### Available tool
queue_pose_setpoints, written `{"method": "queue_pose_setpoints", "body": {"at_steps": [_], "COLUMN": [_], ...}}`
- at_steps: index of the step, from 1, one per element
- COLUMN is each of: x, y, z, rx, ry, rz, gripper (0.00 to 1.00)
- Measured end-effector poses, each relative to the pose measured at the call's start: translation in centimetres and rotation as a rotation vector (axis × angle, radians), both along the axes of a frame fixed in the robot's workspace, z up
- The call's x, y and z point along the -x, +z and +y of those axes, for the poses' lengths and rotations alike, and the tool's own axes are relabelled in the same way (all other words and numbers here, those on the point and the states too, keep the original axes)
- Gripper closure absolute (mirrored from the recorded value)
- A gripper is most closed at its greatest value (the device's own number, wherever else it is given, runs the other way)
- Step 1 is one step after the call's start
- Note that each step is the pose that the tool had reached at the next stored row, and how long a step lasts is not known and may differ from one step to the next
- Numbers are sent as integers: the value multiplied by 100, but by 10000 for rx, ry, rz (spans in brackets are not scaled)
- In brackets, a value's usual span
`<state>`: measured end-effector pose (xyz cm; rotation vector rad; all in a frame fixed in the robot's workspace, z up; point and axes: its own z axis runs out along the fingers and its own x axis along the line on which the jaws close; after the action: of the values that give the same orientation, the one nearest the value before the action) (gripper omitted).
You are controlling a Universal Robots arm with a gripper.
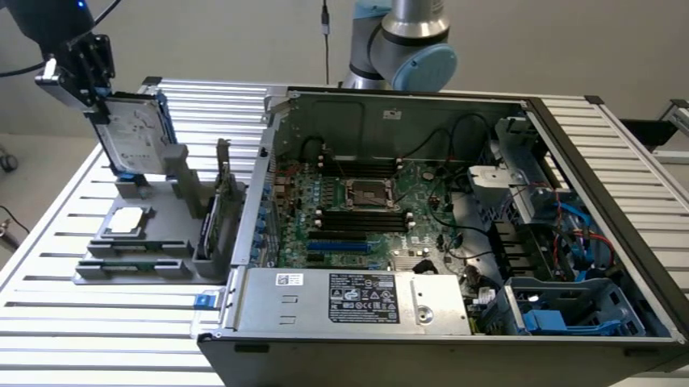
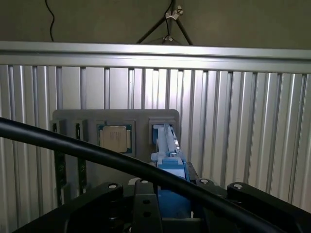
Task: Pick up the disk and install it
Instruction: 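Pick up the disk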
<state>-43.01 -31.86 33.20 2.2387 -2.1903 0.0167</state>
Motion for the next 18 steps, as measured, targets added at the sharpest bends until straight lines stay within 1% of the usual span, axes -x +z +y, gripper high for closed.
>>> {"method": "queue_pose_setpoints", "body": {"at_steps": [6,11,13,15,16,18], "x": [-1,-1,0,-1,-1,0], "y": [4,7,6,7,6,1], "z": [-1,0,0,0,0,0], "rx": [0,5,10,20,22,22], "ry": [2,0,2,4,5,6], "rz": [-28,-70,-114,-176,-212,-308], "gripper": [67,67,67,67,67,67]}}
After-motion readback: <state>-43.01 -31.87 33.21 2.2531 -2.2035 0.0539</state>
